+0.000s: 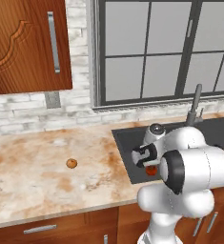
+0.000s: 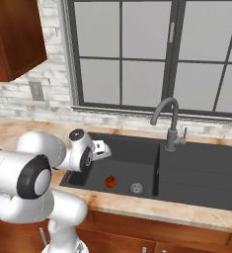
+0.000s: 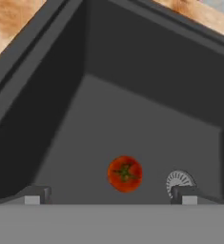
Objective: Pick up all produce items and place them in the sink. Turn on the sink faucet to wash them. Then turn the sink off and put them in the tray.
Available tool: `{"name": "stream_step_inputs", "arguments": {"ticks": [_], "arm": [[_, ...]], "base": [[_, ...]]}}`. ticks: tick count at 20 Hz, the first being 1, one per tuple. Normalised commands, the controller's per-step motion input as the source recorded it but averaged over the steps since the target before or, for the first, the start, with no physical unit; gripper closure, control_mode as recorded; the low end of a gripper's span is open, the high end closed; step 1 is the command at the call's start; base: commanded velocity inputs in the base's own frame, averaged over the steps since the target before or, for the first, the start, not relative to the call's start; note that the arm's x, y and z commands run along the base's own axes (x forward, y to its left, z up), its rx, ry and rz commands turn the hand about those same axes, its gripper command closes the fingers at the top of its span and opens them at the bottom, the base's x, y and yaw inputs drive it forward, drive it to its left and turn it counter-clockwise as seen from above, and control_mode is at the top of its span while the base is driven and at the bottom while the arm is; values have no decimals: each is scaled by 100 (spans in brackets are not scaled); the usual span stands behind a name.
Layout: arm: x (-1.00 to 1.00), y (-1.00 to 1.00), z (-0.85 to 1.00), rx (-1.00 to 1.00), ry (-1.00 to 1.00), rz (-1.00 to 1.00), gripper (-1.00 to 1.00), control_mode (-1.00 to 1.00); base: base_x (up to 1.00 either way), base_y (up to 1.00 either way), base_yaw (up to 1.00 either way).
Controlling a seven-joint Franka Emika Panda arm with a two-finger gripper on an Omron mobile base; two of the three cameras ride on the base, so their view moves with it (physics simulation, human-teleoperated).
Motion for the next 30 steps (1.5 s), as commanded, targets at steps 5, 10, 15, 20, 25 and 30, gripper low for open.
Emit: {"name": "stream_step_inputs", "arguments": {"ticks": [5, 10, 15, 20, 25, 30], "arm": [[-3, 50, 100, -4, -1, 0, -100, -100], [-40, 64, 98, -2, 2, 0, -100, -100], [-48, 87, 69, 0, 13, 4, -100, -100], [-39, 91, 17, 0, 15, 6, -100, -100], [-44, 55, -5, 1, 9, 11, -100, -100], [-12, 44, -18, 4, 15, 11, -100, -100]], "base": [[0, 0, 0], [0, 0, 0], [0, 0, 0], [0, 0, 0], [0, 0, 0], [0, 0, 0]]}}
